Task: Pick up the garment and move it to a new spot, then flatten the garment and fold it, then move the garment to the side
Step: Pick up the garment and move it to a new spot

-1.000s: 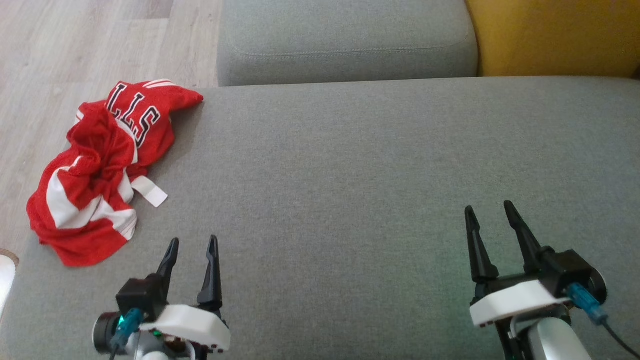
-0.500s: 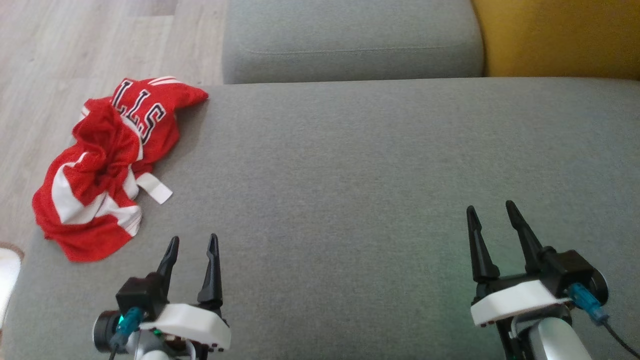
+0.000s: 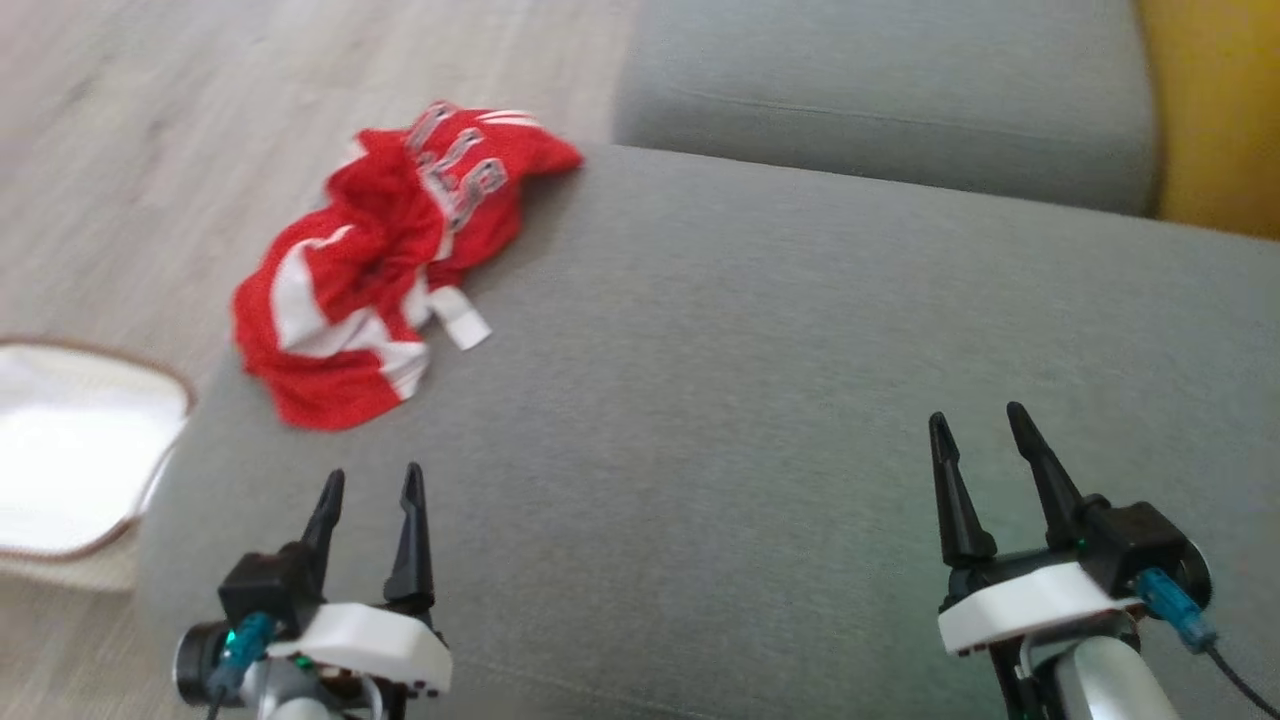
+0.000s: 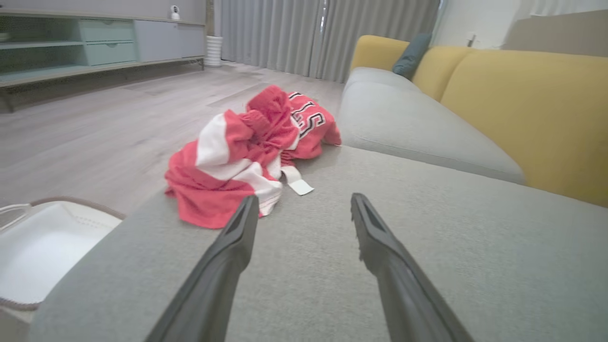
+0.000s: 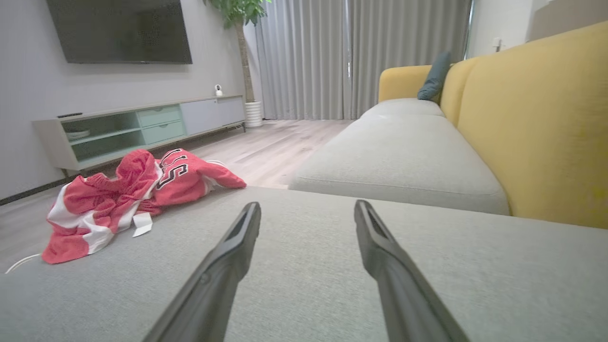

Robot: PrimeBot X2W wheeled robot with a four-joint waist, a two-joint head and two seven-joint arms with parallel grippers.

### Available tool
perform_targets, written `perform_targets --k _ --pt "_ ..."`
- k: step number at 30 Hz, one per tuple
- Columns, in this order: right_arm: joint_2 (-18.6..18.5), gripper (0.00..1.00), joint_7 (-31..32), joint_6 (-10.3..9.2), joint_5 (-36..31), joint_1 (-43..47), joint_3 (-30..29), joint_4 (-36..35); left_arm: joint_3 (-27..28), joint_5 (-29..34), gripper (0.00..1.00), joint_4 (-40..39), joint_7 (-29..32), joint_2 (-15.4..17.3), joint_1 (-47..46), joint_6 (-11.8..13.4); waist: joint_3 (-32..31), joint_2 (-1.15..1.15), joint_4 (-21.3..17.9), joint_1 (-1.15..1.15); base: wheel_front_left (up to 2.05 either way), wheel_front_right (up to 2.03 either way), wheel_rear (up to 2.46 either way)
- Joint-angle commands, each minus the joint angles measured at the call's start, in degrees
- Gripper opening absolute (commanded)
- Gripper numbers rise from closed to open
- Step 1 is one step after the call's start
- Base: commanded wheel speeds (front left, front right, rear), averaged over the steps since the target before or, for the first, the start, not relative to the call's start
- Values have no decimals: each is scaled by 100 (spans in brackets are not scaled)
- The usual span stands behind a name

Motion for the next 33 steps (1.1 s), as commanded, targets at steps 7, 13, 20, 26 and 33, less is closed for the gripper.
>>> perform_targets --k 7,13,20,26,33 --pt "-43 100 -63 43 74 -185 227 -184 433 61 100 -248 -74 49 -260 -14 -42 0 965 0 0 0 0" --pt "-43 100 -63 43 90 -164 252 -183 480 85 100 -260 -74 49 -212 -47 -47 0 1176 0 0 0 0" --pt "-43 100 -63 43 89 -145 292 -197 542 128 100 -250 -74 53 -209 -105 9 0 1254 0 0 0 0" --pt "-43 100 -63 43 -65 -195 322 -225 768 289 100 -274 -74 363 -648 -228 247 0 1060 0 0 0 0" --pt "-43 100 -63 43 -416 -360 264 -260 847 391 100 64 129 1112 -2092 -645 821 0 625 0 0 0 0"
